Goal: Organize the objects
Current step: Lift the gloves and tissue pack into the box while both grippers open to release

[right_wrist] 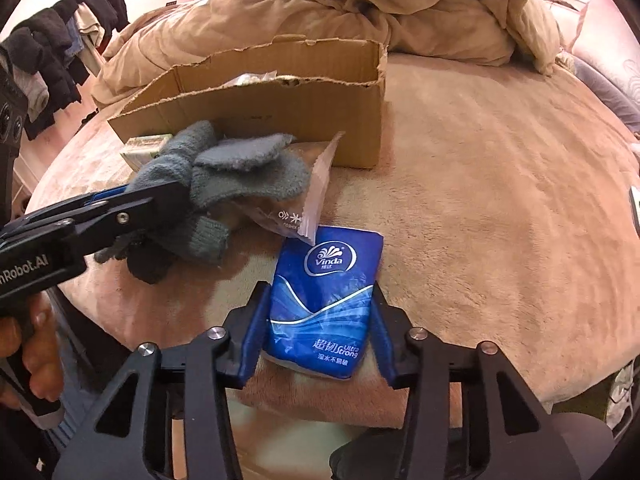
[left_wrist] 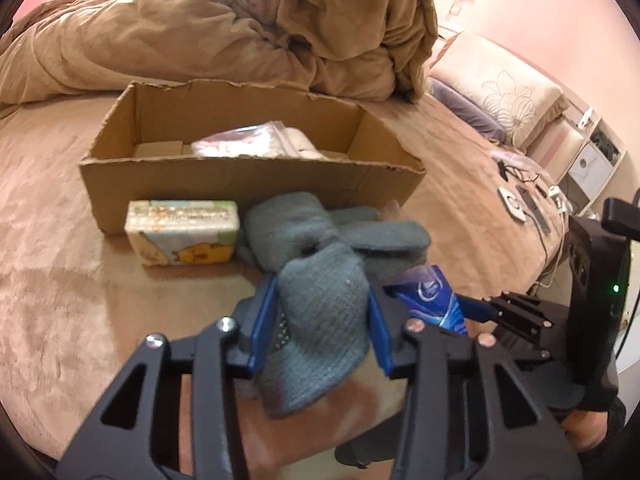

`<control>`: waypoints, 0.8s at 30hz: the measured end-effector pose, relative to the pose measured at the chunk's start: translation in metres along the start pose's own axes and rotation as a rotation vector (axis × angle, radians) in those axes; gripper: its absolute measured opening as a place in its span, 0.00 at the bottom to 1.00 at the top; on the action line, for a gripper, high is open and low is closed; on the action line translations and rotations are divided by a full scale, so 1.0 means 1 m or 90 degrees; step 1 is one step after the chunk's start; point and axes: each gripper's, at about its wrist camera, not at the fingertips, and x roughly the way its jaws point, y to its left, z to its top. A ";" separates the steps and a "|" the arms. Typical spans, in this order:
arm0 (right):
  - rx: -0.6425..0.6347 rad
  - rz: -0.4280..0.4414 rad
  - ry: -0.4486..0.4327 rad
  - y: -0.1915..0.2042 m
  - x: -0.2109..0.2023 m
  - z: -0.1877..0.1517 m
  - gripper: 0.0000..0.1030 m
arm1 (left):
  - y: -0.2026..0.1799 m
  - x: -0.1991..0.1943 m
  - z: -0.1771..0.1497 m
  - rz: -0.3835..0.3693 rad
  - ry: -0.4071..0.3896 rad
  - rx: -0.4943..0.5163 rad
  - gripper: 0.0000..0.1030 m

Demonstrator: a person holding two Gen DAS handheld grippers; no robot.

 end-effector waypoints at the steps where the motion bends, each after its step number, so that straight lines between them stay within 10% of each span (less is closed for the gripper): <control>1: 0.002 -0.001 -0.001 0.000 -0.002 0.000 0.46 | -0.001 -0.005 -0.001 -0.003 -0.002 -0.002 0.41; 24: 0.030 -0.014 -0.130 -0.007 -0.105 0.032 0.42 | -0.008 -0.133 0.027 -0.024 -0.135 0.003 0.41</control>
